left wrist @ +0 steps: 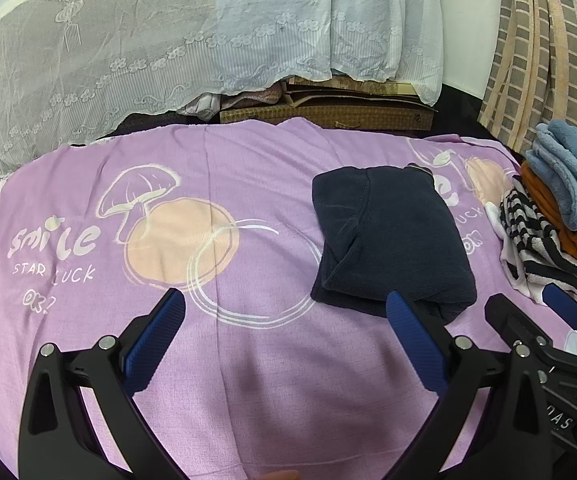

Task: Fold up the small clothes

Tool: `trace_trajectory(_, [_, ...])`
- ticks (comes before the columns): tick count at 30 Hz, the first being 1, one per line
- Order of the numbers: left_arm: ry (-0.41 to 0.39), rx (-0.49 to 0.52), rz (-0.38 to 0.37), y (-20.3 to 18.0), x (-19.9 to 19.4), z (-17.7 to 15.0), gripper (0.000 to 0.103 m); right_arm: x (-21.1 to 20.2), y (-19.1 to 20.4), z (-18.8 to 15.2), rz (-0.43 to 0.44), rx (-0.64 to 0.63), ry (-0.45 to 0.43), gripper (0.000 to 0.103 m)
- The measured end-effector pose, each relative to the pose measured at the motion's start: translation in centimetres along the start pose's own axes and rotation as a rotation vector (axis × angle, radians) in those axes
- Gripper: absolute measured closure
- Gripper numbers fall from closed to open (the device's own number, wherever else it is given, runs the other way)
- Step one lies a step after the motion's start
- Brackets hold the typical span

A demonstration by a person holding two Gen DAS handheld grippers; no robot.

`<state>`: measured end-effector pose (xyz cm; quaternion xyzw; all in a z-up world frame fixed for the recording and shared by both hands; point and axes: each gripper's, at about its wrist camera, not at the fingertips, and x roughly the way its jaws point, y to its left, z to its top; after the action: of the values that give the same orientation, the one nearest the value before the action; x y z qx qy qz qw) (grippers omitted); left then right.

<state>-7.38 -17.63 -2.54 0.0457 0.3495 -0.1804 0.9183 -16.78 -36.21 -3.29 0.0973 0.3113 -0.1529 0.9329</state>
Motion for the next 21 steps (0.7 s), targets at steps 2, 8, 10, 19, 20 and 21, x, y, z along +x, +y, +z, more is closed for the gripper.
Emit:
trace_trajectory(2, [0.001, 0.0, 0.001, 0.0, 0.0, 0.0, 0.005, 0.0, 0.0, 0.0, 0.001, 0.001, 0.001, 0.004])
trace_trajectory(8, [0.013, -0.002, 0.0, -0.1, 0.6, 0.0, 0.005, 0.2, 0.3, -0.1, 0.003, 0.002, 0.006, 0.004])
trace_trajectory(10, [0.02, -0.004, -0.001, -0.1, 0.7, 0.0, 0.005, 0.4, 0.3, -0.1, 0.005, 0.0, 0.008, 0.004])
trace_trajectory(19, [-0.021, 0.065, 0.049, -1.8, 1.0, 0.2, 0.005, 0.9, -0.3, -0.2, 0.013, 0.021, 0.014, 0.004])
trace_trajectory(20, [-0.027, 0.071, 0.054, -2.0, 0.9, 0.2, 0.005, 0.9, -0.4, -0.2, 0.013, 0.025, 0.012, 0.004])
trace_trajectory(21, [-0.033, 0.075, 0.058, -2.1, 0.9, 0.3, 0.006, 0.9, -0.5, -0.2, 0.015, 0.029, 0.011, 0.004])
